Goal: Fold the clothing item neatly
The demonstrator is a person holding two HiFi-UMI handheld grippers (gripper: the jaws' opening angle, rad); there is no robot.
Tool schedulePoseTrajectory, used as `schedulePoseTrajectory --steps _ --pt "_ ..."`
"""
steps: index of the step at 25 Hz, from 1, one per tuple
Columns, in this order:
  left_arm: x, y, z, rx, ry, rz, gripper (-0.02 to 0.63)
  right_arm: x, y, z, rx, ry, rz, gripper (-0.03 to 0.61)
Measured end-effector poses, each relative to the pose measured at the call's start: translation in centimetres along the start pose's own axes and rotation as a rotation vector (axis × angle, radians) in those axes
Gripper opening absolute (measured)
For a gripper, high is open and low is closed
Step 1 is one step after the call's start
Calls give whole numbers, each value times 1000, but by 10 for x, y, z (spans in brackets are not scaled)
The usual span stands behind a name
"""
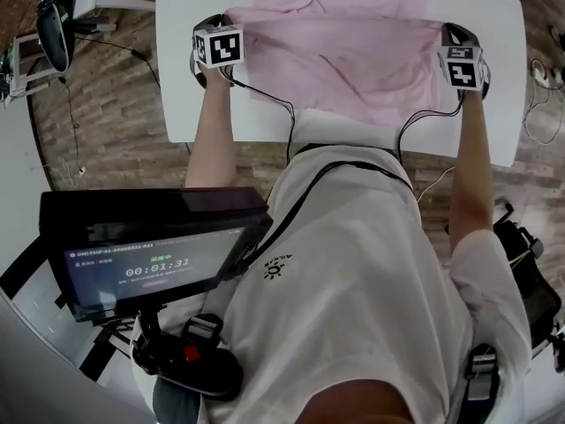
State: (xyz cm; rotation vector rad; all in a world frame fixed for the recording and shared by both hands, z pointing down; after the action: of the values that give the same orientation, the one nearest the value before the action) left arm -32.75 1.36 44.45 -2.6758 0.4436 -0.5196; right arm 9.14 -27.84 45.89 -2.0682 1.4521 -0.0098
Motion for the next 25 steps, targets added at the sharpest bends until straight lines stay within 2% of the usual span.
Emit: schedulePoseTrajectory --steps 3,5,9,12,15,18,20,23,25 --pt "0 22 -11 -5 64 -100 20 5 18 -14 -3 -17 71 14" --pt "3 32 -22 -19 88 -140 20 9 25 -23 -15 -30 104 14" --pt "5 46 -48 -60 91 -191 20 19 37 -45 -31 -51 155 12" --pt "6 53 -71 -119 58 -229 21 27 44 -67 -78 -47 178 12" --pt "6 59 -82 -126 19 -231 23 29 54 -83 -113 -42 176 11" --pt "1 58 -77 -90 8 -190 91 26 56 -94 -134 -38 186 12" --pt "-7 53 -72 -74 10 -156 124 25 54 -95 -123 -58 181 12" --pt "-16 37 -65 -68 -5 -142 124 27 51 -89 -86 -89 146 51" --pt "-14 22 -58 -65 -44 -145 124 32 45 -81 -57 -103 106 58"
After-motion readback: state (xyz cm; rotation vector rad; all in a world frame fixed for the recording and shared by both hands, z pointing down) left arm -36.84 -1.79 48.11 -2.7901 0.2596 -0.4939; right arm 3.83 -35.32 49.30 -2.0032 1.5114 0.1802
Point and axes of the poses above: the fingertips, and each gripper's own axes: z backward along the fingers, x to its right, y out of its top, the point moved 9 cm from there along z, backward along the fingers, and after that the axes turned 11 degrees about -x, right-handed, at the moved point
